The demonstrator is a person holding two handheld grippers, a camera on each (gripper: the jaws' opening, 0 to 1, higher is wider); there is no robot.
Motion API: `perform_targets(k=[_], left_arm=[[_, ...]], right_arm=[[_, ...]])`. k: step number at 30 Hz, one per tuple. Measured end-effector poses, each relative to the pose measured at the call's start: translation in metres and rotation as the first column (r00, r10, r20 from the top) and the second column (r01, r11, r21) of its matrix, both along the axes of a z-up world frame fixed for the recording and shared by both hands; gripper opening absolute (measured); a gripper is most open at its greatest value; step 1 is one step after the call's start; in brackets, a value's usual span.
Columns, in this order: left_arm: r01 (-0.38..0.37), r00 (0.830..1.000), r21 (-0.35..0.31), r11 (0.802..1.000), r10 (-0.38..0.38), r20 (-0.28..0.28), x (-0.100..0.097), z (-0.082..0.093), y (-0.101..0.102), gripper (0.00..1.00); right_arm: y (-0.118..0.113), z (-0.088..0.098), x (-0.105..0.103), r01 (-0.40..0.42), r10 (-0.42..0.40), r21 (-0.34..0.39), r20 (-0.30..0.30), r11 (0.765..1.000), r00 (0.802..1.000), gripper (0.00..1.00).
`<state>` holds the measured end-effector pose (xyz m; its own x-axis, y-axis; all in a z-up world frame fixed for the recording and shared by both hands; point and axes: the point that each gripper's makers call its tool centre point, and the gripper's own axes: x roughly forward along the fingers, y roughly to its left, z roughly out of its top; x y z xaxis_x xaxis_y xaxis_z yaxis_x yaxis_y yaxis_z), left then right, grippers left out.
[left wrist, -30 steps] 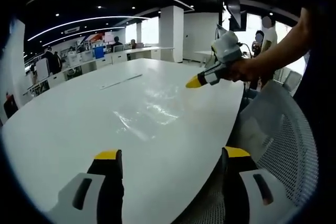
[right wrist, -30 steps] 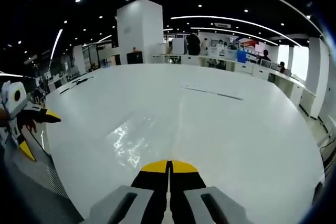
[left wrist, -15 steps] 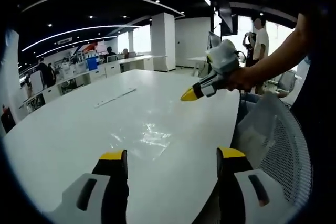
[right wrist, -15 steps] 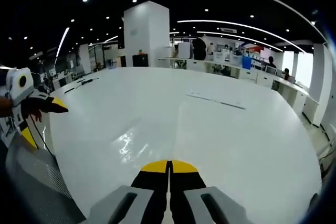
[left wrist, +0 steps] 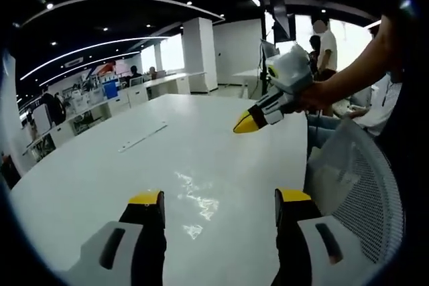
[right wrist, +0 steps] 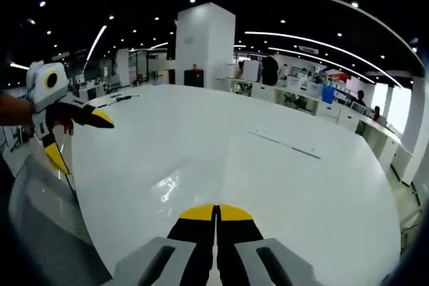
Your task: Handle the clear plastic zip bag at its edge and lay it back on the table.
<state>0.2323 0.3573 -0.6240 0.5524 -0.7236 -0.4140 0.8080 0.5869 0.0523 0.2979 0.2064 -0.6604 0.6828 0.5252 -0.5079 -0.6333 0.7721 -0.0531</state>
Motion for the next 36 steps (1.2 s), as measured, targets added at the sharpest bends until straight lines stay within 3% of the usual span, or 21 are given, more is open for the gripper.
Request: perform_targets(k=[19,36], left_arm=[[0.070,0.995,0.025,0.997,-0.072,0.071,0.030,0.031,-0.024,0.63],[0.188,0.974,0.122,0.974,-0.201,0.101,0.036,0.033,-0.042,0.56]], right_arm=[[0.014,0.016,-0.006,-0.114,0.117,-0.058,0.043,0.992,0.992,0.00],[0.033,0.020,-0.017,-0.223,0.235,-0.144,0.069,0.964,0.970,0.00]])
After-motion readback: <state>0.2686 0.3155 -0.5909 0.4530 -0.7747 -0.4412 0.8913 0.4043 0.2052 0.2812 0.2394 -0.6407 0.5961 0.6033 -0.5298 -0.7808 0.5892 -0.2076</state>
